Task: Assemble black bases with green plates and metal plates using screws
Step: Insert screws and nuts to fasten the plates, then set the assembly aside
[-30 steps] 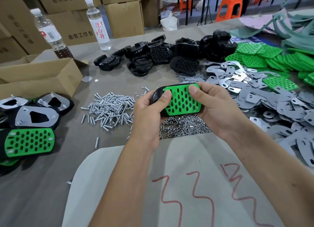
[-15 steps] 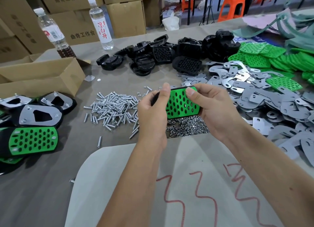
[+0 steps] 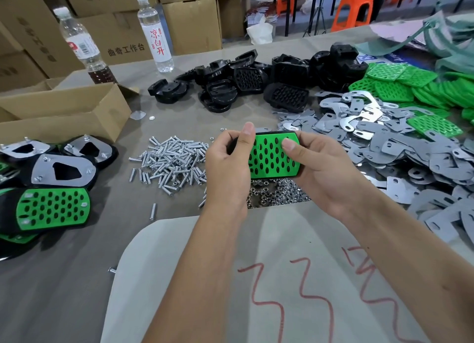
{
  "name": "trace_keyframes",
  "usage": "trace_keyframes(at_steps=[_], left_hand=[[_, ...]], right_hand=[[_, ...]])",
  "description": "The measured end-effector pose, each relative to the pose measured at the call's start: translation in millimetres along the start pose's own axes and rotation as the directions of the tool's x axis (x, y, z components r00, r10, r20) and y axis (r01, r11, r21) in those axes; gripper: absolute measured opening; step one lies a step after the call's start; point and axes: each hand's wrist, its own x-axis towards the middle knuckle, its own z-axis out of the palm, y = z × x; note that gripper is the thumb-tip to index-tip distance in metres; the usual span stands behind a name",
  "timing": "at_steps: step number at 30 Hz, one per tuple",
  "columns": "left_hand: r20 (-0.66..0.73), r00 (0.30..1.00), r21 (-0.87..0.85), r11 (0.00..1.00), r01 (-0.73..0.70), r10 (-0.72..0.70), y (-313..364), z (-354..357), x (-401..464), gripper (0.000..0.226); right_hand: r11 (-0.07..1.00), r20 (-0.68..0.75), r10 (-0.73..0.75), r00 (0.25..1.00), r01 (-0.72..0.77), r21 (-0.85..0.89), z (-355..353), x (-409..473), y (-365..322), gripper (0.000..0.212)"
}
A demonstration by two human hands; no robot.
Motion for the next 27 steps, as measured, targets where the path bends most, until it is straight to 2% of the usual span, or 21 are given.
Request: trace_keyframes(at_steps=[4, 10, 13, 17, 22, 24, 27], left_hand=[[0.017, 1.0, -0.024, 1.0, -0.001, 0.001, -1.9, -1.3, 0.1, 0.042], [0.05, 0.998, -0.073, 0.997, 0.039, -0.036, -0.9, 1.6, -1.9, 0.047], [0.036, 0.999, -0.05, 0.998, 0.033, -0.031, -1.1, 4.7, -1.5, 0.035], [0.11, 0.992, -0.046, 0.997, 0.062, -0.057, -2.4, 0.5, 2.8, 0.015], [0.156, 0.985, -0.137, 0.986, 0.096, -0.074, 0.0, -8.4, 5.7, 0.022], [0.139, 0.986, -0.154, 0.982, 0.112, -0.09, 0.1, -6.7, 5.0, 0.021], [0.031, 0.992, -0.155, 0.979, 0.129, -0.126, -1.3, -2.1, 4.9, 0.015]], right_hand=[[0.999, 0.035, -0.004, 0.999, 0.002, 0.045, -2.1, -0.3, -0.9, 0.052], [0.997, 0.051, -0.035, 0.998, 0.032, 0.064, -5.9, 1.0, -0.8, 0.04], [0.996, -0.021, -0.037, 0.999, 0.039, 0.076, -5.5, 4.9, -0.1, 0.042], [0.996, -0.06, -0.041, 0.997, 0.046, 0.078, -7.1, 7.3, 0.8, 0.036], [0.999, 0.061, -0.024, 0.998, 0.021, 0.047, -12.8, 4.5, -3.8, 0.032], [0.999, 0.076, -0.02, 0.997, 0.018, 0.035, -13.6, 3.6, -5.1, 0.029], [1.0, 0.064, -0.002, 0.998, 0.002, -0.005, -10.9, 4.9, -4.8, 0.041]])
